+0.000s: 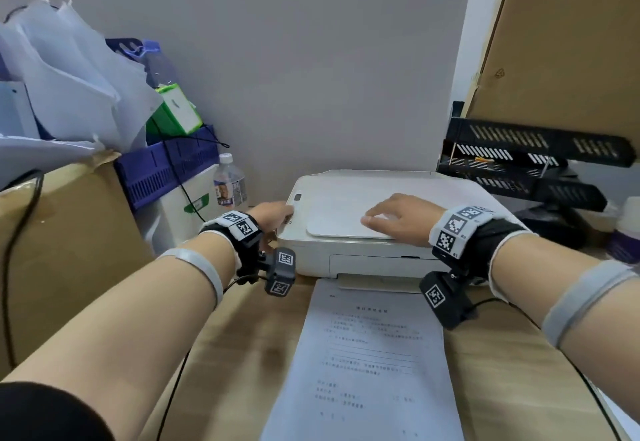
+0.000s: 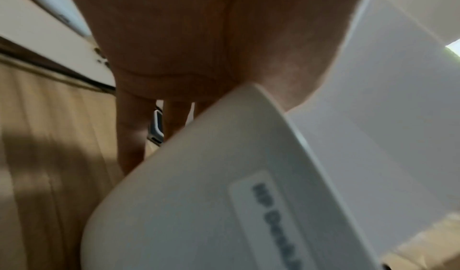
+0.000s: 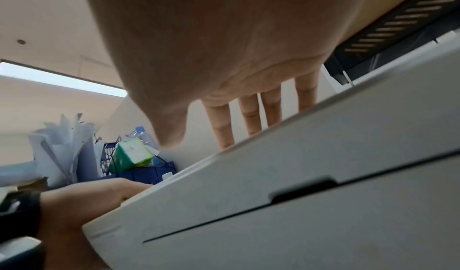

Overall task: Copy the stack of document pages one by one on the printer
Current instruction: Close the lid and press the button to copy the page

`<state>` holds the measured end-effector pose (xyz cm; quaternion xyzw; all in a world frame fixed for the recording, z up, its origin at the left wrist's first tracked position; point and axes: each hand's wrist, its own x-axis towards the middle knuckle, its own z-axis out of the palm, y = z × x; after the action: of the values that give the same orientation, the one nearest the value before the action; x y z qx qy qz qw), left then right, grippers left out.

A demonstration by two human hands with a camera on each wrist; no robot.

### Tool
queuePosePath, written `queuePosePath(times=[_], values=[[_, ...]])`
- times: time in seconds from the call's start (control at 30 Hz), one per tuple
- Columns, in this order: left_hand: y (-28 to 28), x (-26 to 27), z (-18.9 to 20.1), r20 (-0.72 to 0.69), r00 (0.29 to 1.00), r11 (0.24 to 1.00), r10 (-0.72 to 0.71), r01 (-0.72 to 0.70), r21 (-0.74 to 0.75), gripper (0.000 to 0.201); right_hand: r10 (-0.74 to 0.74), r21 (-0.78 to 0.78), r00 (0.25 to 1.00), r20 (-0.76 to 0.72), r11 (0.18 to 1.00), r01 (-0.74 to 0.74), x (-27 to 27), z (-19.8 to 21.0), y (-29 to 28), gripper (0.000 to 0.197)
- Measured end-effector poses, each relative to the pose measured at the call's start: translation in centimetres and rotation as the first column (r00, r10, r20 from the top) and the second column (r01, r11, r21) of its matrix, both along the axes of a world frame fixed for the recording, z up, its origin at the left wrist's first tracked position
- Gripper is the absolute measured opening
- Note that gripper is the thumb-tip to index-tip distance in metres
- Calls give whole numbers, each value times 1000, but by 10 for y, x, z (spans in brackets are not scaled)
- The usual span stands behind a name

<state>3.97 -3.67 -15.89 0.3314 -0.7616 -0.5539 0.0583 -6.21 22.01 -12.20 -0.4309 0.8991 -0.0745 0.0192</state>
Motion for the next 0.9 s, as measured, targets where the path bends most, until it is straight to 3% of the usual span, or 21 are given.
queuePosePath(times=[0.1, 0.27, 0.6, 0.73, 0.9], values=[[-6, -14, -8, -42, 995, 990, 95, -90, 104, 20, -7, -29, 999, 34, 1000, 8, 0, -10, -4, 53], [-2, -18, -5, 37, 996, 989, 75, -79, 121, 39, -33, -20, 997, -67, 999, 32, 1, -34, -10, 54], [-7, -16, -10, 16, 997, 986, 82, -83, 142, 40, -40, -63, 994, -104, 997, 34, 0, -42, -9, 54], [-21, -17, -19, 35, 998, 989, 55, -59, 137, 61, -43, -64, 994, -101, 997, 37, 0, -42, -9, 55], [-6, 1, 4, 40, 998, 993, 45, -49, 110, 32, -55, -58, 995, -86, 997, 51, -3, -44, -11, 57]])
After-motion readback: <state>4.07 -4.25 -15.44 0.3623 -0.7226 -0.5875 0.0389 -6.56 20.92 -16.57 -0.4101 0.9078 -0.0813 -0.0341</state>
